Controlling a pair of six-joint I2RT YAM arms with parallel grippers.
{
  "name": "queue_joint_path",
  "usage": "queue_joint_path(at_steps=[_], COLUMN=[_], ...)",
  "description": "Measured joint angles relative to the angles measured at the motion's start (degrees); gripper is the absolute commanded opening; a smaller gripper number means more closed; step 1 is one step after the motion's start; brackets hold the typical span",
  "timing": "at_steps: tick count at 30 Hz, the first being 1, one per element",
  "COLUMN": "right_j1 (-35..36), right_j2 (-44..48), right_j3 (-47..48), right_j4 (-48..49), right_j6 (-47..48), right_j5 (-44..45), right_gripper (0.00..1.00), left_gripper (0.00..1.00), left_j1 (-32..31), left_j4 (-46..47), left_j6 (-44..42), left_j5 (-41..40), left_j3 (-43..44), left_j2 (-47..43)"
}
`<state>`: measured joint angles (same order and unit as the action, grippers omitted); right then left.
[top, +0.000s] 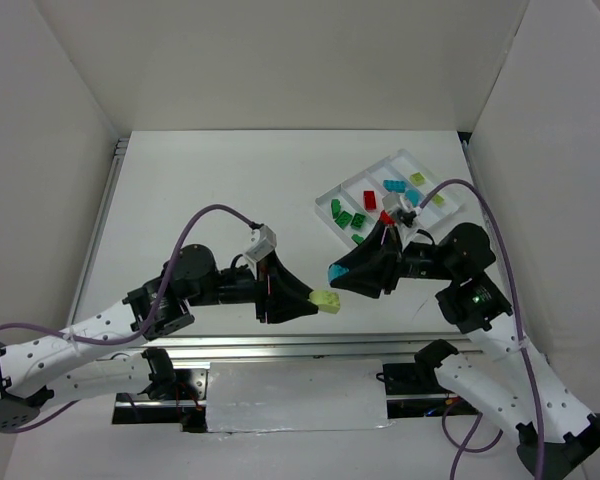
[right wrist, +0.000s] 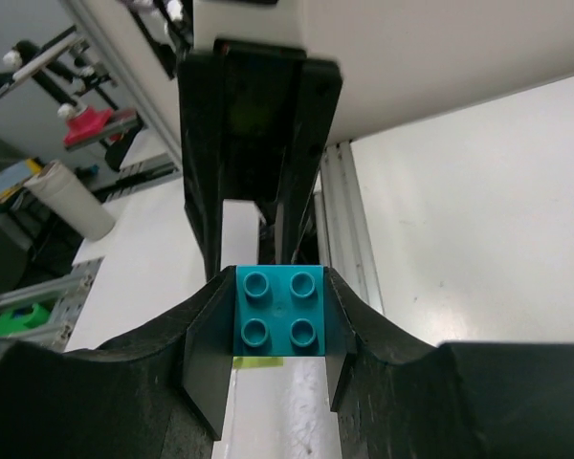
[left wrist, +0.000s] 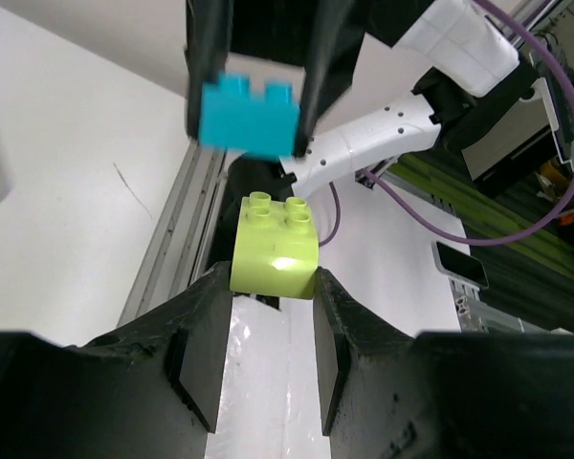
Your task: Sort the legos into containers by color
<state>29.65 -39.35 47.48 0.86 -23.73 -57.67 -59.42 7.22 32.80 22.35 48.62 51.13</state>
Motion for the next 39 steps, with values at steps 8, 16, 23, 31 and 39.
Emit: queue_joint_path(at_steps=[8,16,23,31,39], right_j1=[-3.6,-12.1,-25.7,-31.5,-35.7], right_j2=[-1.4,-19.7,-45.7,-61.4,-70.2], right_j3=[-0.2,13.0,16.3,31.2,34.4], right_j4=[3.6,-14.7,-23.4,-29.5,-31.0], right_j6=[-4.6,-8.7,-14.7,-15.9,-15.6], right_j5=[6.6,44.7,69.5,82.6,84.0], right_gripper=[0.00,0.00,0.00,0.00,0.11], left_gripper=[0.00,0.00,0.00,0.00,0.00], left_j1=[-0.1,-0.1,-0.1,-0.1,0.0], left_j4=[-2.7,-11.7,-19.1,-23.7,-23.9], left_j6=[-1.3,-1.1,-1.1,-1.4,-1.6], left_j5=[-1.2,-12.8,-19.6,-22.6,-23.4], left_j3=[-1.6,-1.0,0.1,0.6,0.6], left_j2=[-0.3,-1.0,-1.7,-5.7,-4.2])
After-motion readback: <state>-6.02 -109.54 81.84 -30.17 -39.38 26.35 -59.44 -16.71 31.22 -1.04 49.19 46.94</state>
